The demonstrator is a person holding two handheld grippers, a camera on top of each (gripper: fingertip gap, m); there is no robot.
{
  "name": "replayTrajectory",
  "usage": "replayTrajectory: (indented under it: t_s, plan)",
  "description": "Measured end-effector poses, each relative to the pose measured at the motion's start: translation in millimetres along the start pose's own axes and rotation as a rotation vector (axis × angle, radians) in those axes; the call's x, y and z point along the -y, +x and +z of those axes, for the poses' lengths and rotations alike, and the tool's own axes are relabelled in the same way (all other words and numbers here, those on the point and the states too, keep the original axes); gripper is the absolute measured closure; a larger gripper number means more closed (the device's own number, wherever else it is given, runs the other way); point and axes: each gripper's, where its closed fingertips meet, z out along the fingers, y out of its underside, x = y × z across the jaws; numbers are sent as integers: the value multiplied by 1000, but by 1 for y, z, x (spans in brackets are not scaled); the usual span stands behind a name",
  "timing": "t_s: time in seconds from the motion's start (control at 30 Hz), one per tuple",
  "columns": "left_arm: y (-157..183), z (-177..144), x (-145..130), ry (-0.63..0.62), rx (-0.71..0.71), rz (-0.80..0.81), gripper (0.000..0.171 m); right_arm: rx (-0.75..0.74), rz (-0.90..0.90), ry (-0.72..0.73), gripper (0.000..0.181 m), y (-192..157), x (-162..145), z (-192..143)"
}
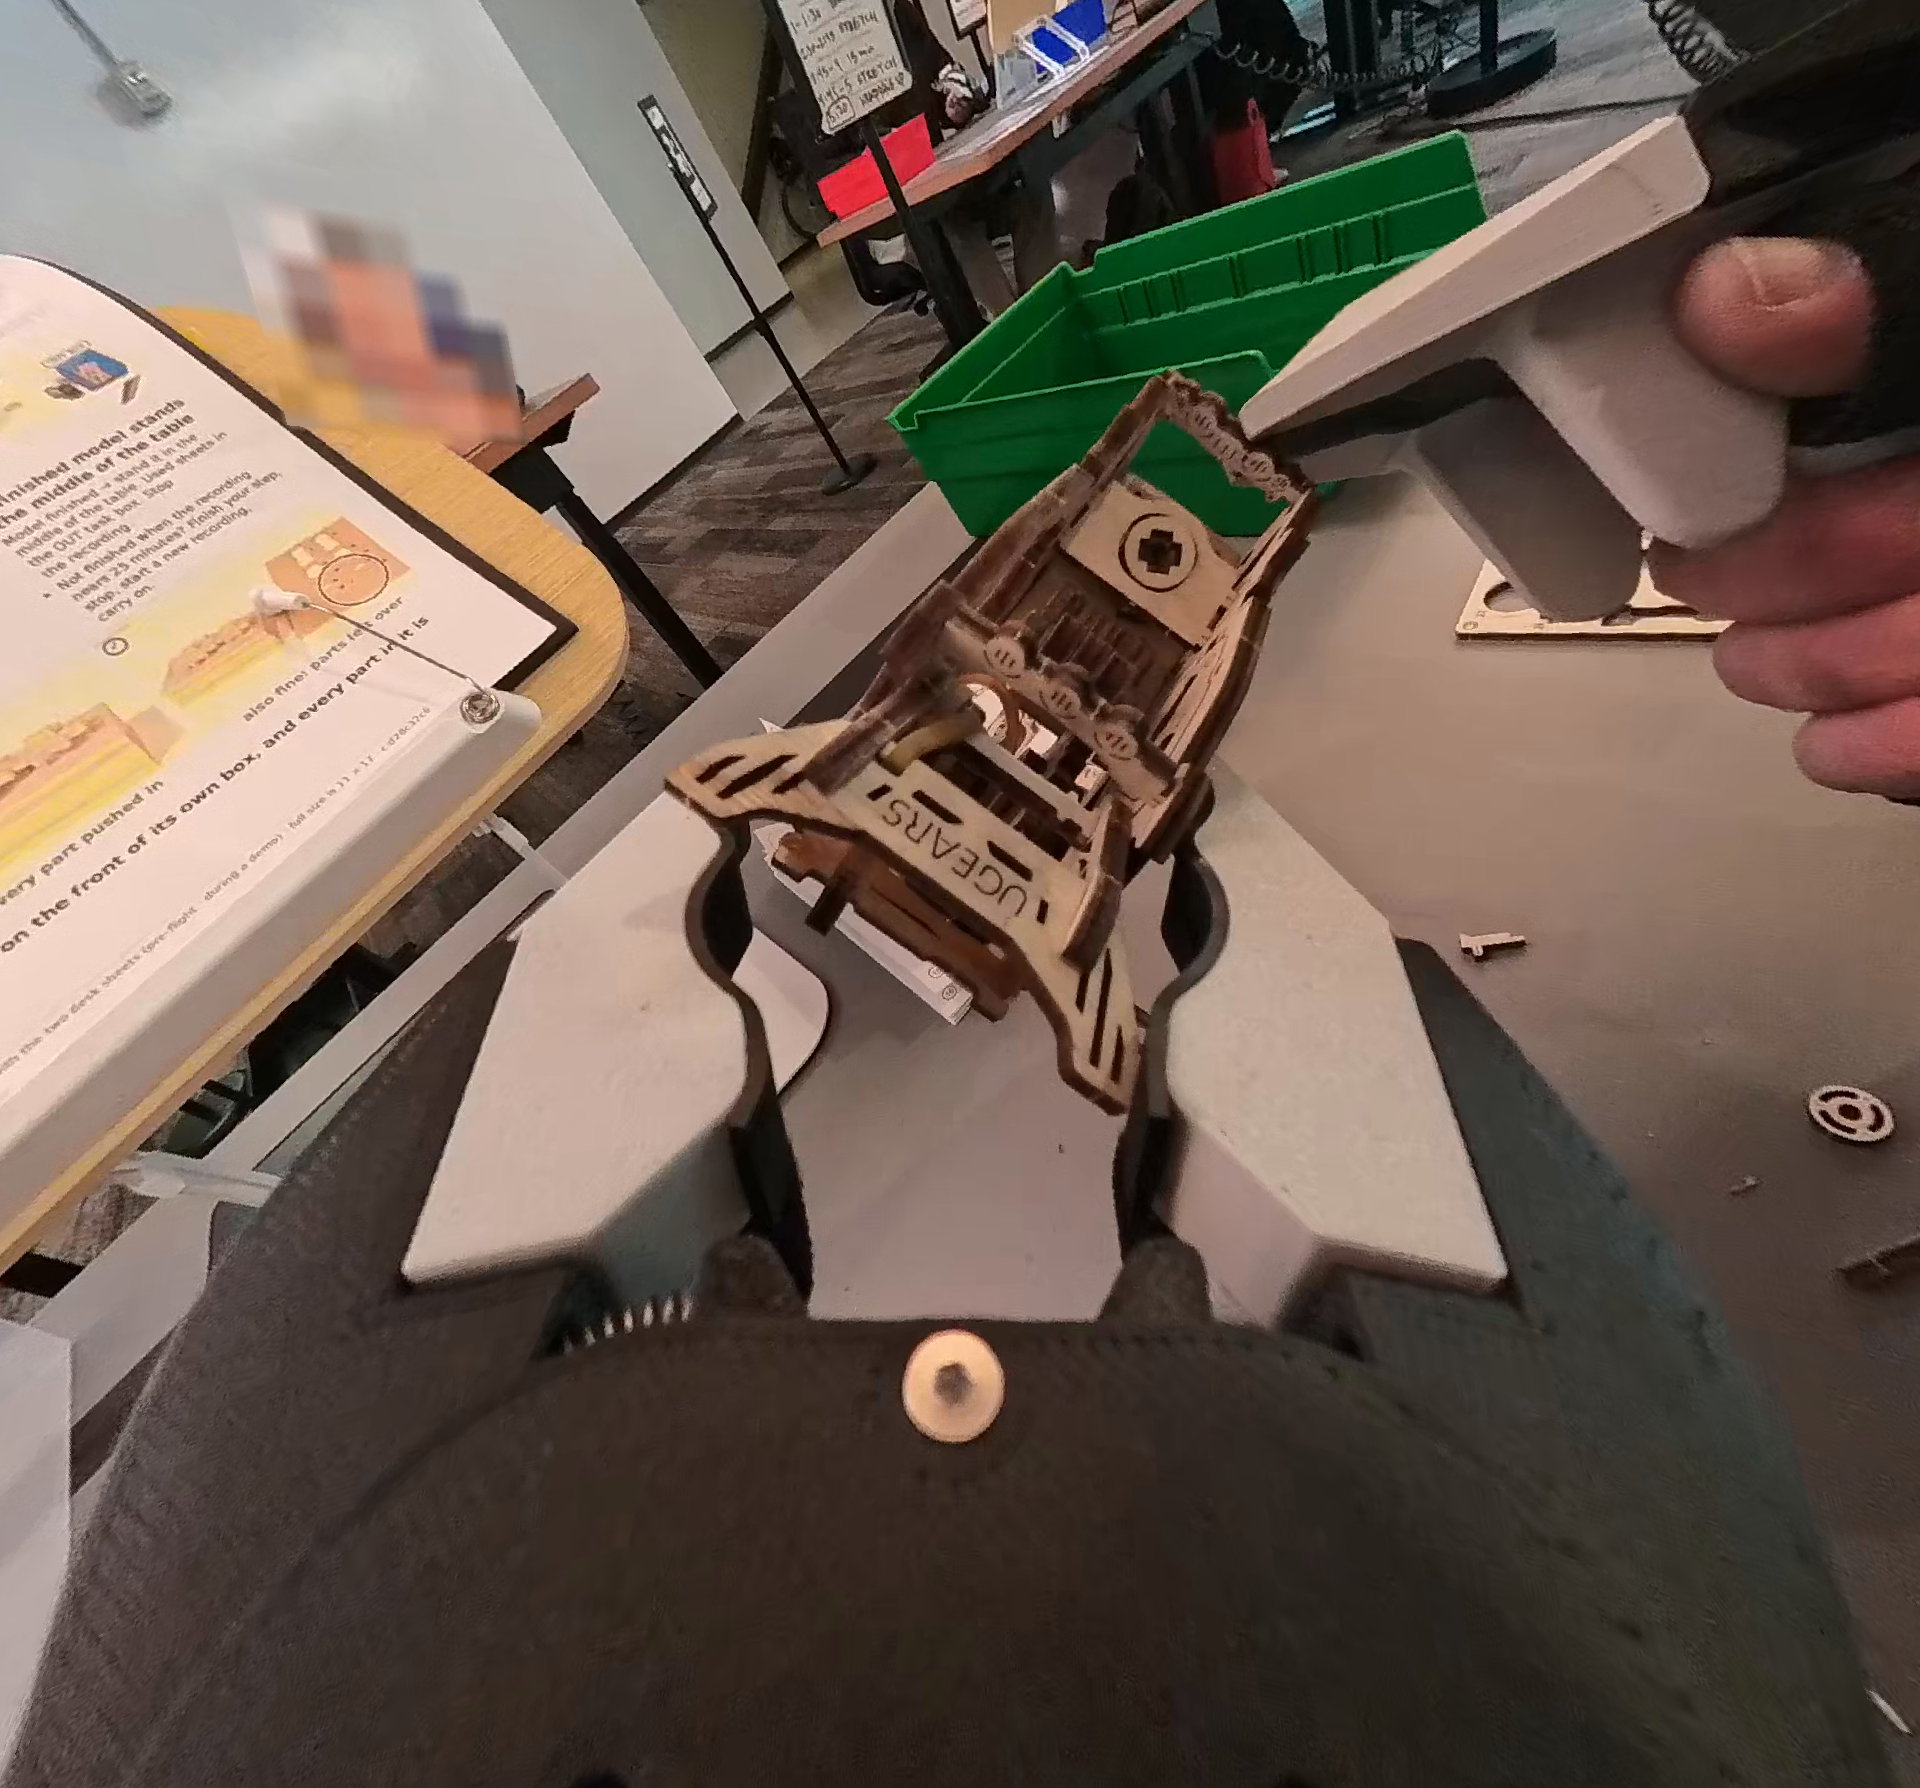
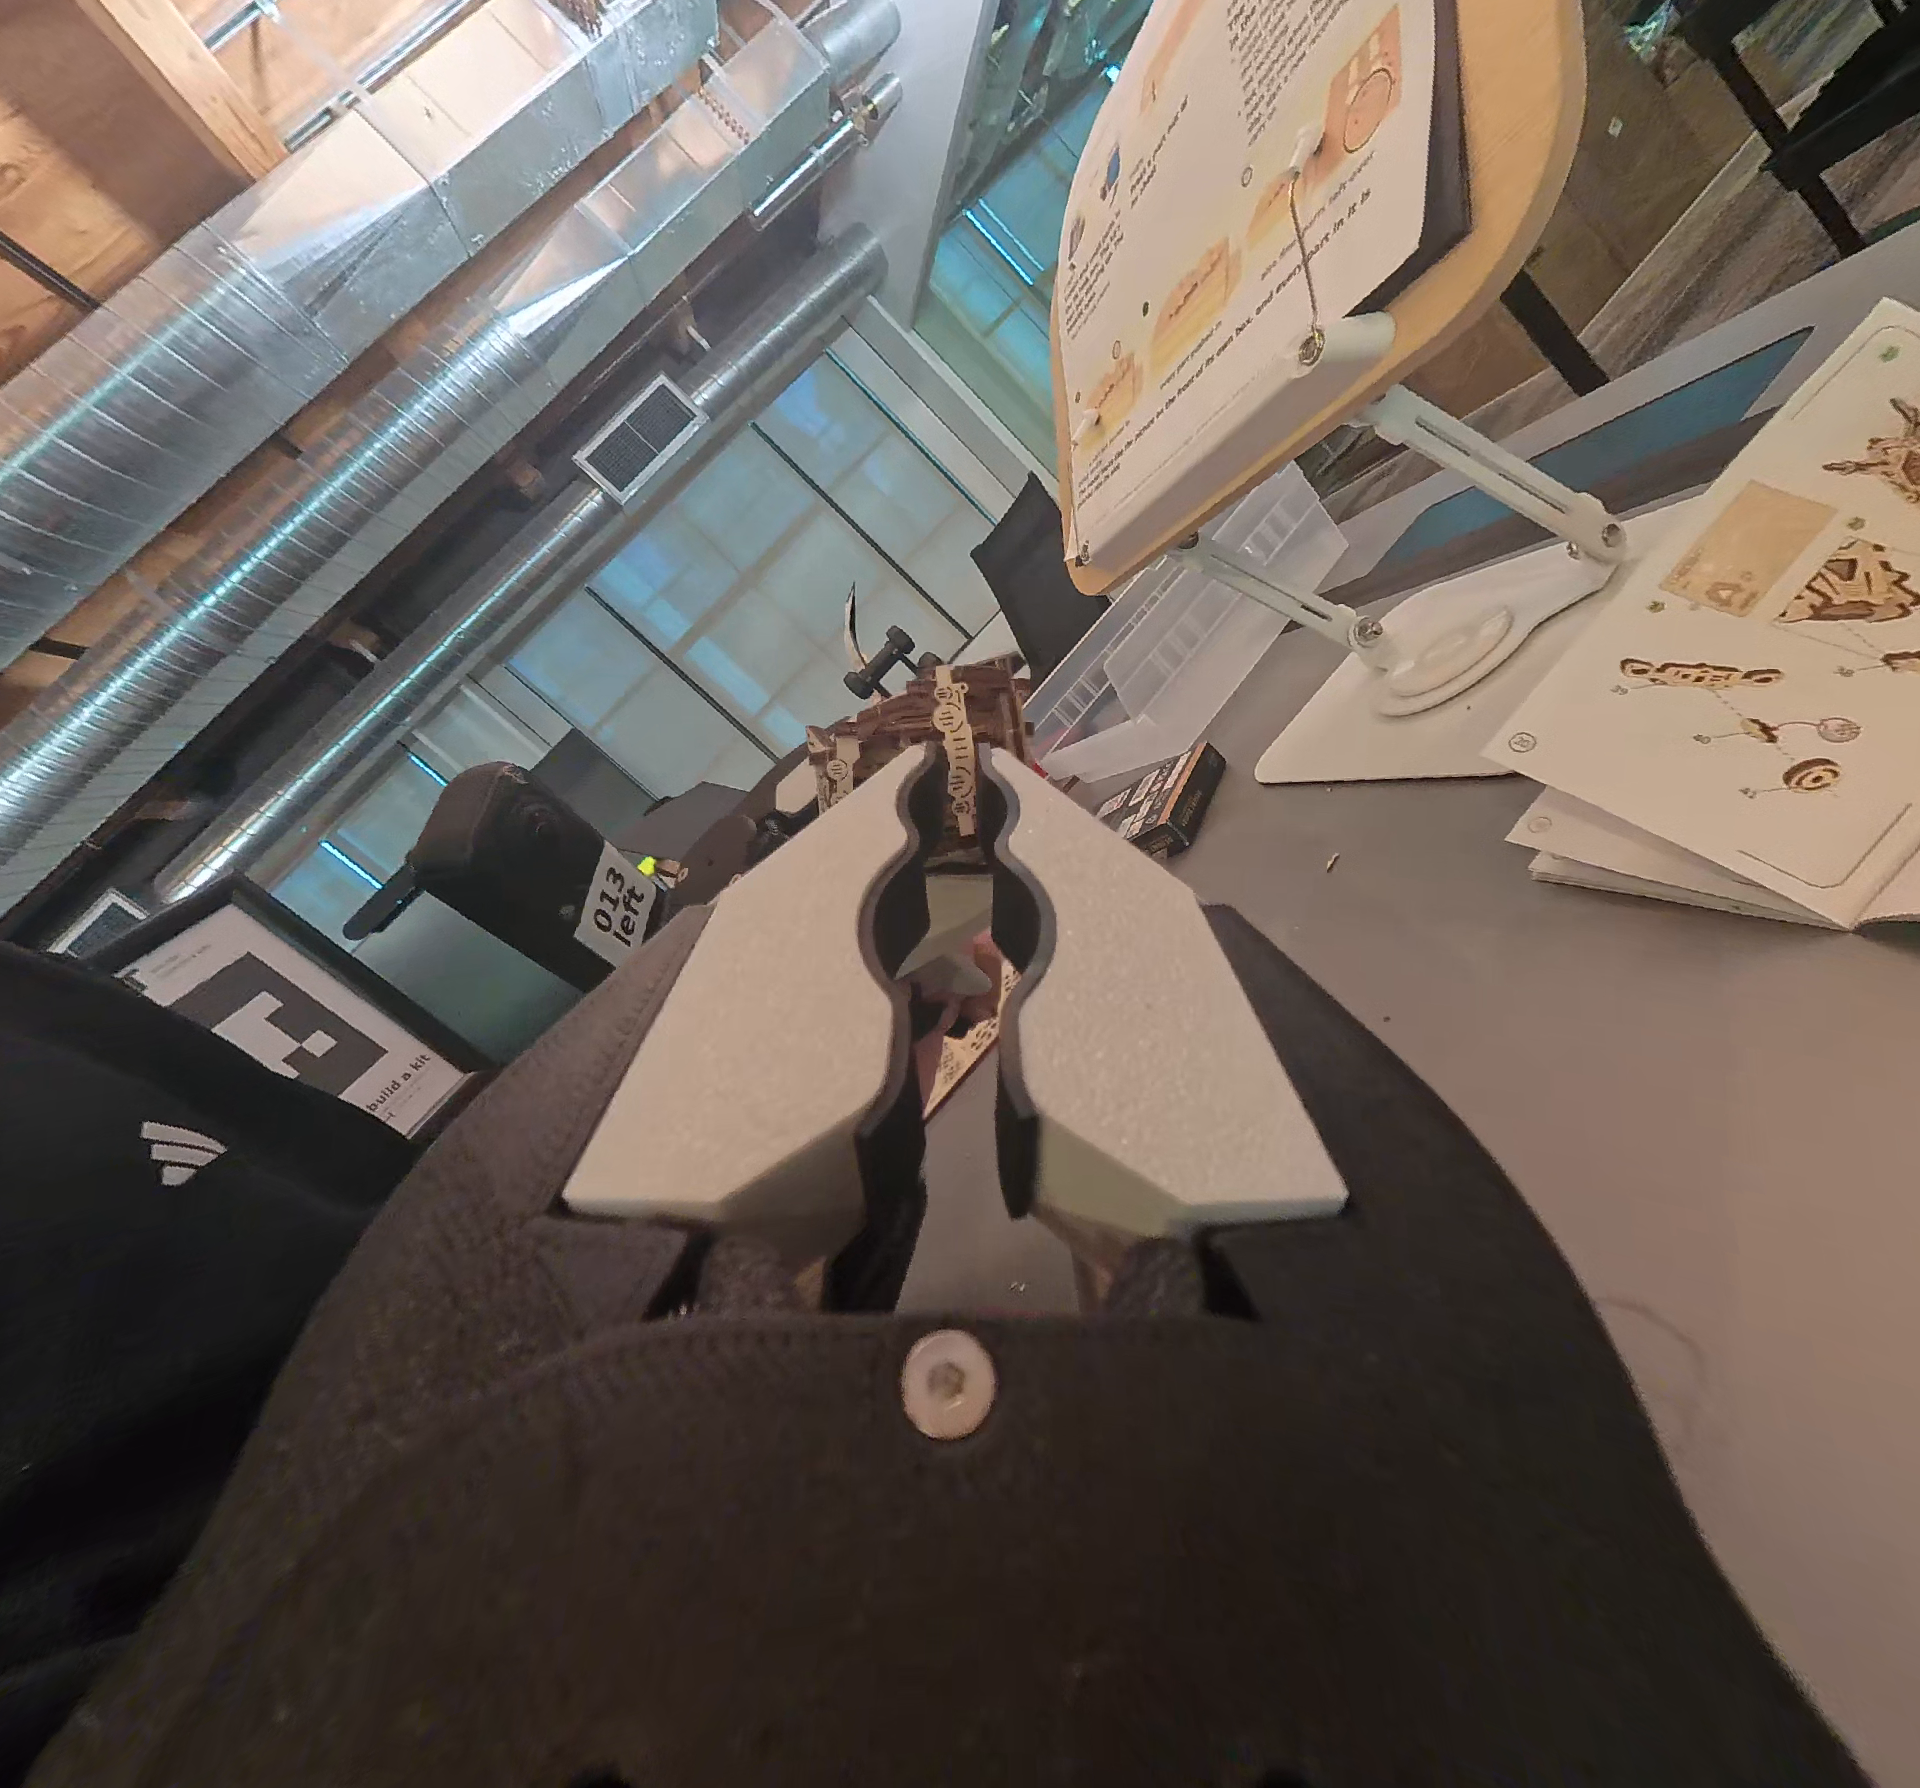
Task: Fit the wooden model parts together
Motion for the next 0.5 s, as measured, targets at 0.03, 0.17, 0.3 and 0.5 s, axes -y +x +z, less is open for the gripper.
replayTrajectory:
  t_s: [0.03, 0.17, 0.3, 0.5]
  plan:
    - [0, 0, 0, 2, 1, -3, 93, -5, -9, 0, 178, 0, 0, 0]
    - [-1, 0, 0, 8, 18, 5, 93, -19, -7, 0, 179, 0, 0, 1]
    - [-1, -2, 1, 24, 25, -5, 93, -22, 9, 5, 179, -3, 1, 2]
    - [-4, -5, 8, 42, 59, 49, 93, -14, -3, 9, 179, -7, 2, 2]
